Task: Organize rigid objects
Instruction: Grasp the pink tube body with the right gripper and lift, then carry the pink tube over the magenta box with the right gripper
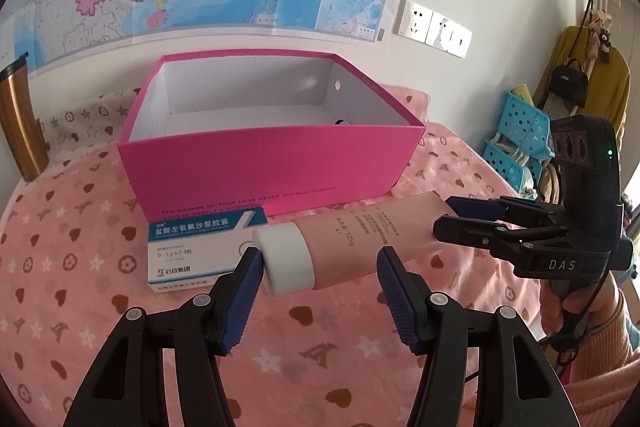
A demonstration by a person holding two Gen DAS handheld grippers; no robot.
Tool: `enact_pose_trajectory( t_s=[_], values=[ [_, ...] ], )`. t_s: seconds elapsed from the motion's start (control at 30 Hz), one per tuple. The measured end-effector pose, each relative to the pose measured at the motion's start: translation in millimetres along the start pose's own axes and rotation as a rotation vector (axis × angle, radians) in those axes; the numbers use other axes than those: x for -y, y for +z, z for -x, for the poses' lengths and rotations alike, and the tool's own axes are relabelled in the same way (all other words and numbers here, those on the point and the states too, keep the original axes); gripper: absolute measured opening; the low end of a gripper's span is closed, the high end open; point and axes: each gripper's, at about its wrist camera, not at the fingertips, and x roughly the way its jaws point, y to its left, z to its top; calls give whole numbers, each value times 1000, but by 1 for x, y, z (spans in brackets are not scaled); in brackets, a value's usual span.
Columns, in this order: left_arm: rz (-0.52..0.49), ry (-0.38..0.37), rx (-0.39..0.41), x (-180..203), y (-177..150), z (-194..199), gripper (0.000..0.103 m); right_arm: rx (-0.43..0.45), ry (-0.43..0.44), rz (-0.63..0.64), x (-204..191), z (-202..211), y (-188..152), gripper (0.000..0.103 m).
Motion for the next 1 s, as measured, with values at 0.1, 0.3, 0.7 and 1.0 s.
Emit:
enact_pose_trajectory(
  t_s=[0.1, 0.3, 0.7, 1.0],
  values=[
    [-3, 1, 4, 0, 3, 0, 59, 4, 1, 1, 0, 0, 2, 61],
    [-6, 8, 17, 0, 5, 3, 59, 10, 1, 8, -2, 0, 5, 61],
    [-13, 19, 52, -4, 10, 11, 60, 36, 12, 30, -6, 3, 14, 61],
    [-16, 32, 74, -5, 18, 13, 59, 60, 13, 54, -7, 3, 24, 61]
  ],
)
